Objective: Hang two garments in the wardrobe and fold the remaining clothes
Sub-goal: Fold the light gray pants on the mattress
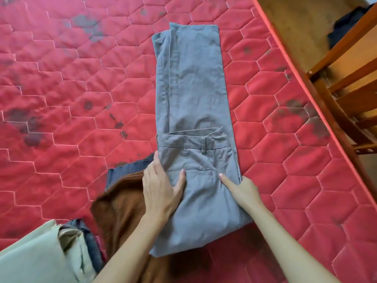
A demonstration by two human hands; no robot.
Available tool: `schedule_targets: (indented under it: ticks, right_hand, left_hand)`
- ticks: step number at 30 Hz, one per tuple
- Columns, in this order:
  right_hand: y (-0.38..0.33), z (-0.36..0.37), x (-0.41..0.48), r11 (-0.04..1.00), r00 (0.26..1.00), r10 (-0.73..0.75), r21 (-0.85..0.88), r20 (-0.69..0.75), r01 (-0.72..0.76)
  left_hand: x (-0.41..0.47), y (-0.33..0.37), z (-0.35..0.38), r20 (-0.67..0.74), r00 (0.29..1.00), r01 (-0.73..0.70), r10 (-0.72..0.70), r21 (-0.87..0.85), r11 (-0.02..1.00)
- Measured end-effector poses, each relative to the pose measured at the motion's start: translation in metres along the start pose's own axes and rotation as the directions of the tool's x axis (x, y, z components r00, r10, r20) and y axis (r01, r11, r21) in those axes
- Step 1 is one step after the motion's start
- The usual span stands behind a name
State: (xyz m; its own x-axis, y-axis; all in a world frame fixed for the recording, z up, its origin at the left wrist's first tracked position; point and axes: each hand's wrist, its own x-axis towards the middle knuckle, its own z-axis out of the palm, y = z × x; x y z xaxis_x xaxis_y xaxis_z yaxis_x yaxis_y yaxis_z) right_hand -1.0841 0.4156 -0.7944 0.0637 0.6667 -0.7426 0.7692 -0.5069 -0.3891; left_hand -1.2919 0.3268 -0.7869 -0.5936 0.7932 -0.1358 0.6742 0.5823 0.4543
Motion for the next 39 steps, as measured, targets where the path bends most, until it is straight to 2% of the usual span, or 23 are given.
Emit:
schedule_targets:
  ticks: [4, 8, 12, 16, 20, 24, 26, 30, 34, 39]
  right_hand:
    - [0.018, -0.002, -0.021, 0.969, 0.999, -0.009, 0.247, 0.036, -0.001]
    - [0.036, -0.010, -0.048, 0.932, 0.999, -0.007, 0.363, 0.049, -0.011]
    - [0.070, -0.024, -0.087, 0.932, 0.998, 0.015, 0.361, 0.066, -0.038]
    - [0.120, -0.040, -0.135, 0.937, 0.982, 0.043, 0.333, 0.183, -0.103]
    - [0.159, -0.046, -0.182, 0.942, 0.975, 0.052, 0.313, 0.216, -0.120]
    - [0.177, -0.052, -0.219, 0.956, 0.955, 0.045, 0.266, 0.294, -0.127]
    - [0.186, -0.058, -0.231, 0.957, 0.943, 0.060, 0.251, 0.328, -0.148]
    - [0.192, -0.079, -0.250, 0.979, 0.954, 0.086, 0.153, 0.287, -0.134]
    - [0.177, -0.120, -0.253, 0.957, 0.970, 0.039, 0.271, 0.241, -0.105]
    - [0.119, -0.169, -0.220, 0.890, 0.962, -0.040, 0.448, 0.270, -0.088]
  left_hand:
    - [-0.054, 0.003, -0.015, 0.067, 0.997, 0.047, -0.045, -0.021, 0.999]
    - [-0.108, 0.015, -0.033, 0.222, 0.943, 0.270, -0.249, -0.073, 0.960]
    - [-0.145, 0.021, -0.045, 0.338, 0.900, 0.313, -0.276, -0.057, 0.948]
    - [-0.184, 0.020, -0.052, 0.443, 0.855, 0.333, -0.271, -0.067, 0.941]
    - [-0.222, 0.013, -0.060, 0.522, 0.820, 0.329, -0.233, -0.097, 0.939]
    - [-0.250, 0.009, -0.068, 0.599, 0.761, 0.400, -0.250, -0.129, 0.907]
    - [-0.257, 0.010, -0.076, 0.631, 0.745, 0.382, -0.217, -0.136, 0.914]
    - [-0.268, 0.020, -0.107, 0.709, 0.705, 0.220, -0.030, -0.179, 0.959]
    - [-0.248, 0.040, -0.147, 0.789, 0.601, 0.213, 0.129, -0.314, 0.925]
    - [-0.167, 0.084, -0.158, 0.728, 0.667, 0.291, 0.158, -0.450, 0.844]
